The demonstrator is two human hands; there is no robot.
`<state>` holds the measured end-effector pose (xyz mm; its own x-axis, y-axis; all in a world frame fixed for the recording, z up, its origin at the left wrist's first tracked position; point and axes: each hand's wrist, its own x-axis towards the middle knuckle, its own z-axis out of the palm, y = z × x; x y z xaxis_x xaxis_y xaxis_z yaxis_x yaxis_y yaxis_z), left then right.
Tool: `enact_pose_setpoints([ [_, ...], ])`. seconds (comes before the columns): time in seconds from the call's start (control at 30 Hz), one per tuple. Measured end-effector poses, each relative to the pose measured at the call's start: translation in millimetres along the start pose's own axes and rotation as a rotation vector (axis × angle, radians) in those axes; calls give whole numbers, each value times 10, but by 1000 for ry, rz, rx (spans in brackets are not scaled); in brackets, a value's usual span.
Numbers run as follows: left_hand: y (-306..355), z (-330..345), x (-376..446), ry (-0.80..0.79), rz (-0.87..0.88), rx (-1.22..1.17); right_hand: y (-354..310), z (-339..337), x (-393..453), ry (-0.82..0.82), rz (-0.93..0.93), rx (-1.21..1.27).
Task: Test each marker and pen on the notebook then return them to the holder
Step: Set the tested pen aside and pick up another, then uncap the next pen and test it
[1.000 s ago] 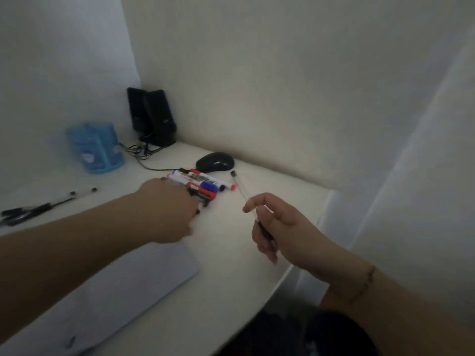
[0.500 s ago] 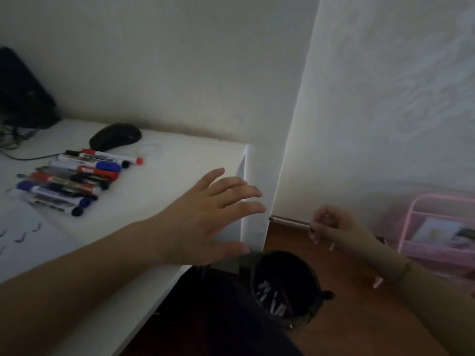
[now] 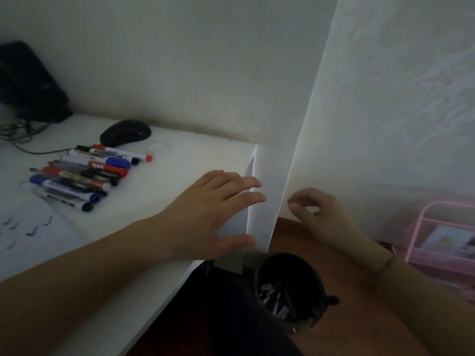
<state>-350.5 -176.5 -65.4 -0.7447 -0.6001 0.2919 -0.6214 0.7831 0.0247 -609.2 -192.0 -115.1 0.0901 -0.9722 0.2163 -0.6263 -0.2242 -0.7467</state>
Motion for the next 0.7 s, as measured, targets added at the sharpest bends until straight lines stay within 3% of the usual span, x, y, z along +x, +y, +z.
enact_pose_setpoints([
  [0.2,-245,-261,-321,78,-278,93,-875,226,275,17,-183,88],
  [0.4,-682,-638,-1491,37,-795,239,-1706,867,607,-80,-381,160],
  [0.53,-784,-772,-2378,134,-1131,274,-2400,1581,717,-258,-615,68],
  [0.7,-936,-882,-2931,324,-1390,353,-3197,2683,807,-468,-867,-204],
])
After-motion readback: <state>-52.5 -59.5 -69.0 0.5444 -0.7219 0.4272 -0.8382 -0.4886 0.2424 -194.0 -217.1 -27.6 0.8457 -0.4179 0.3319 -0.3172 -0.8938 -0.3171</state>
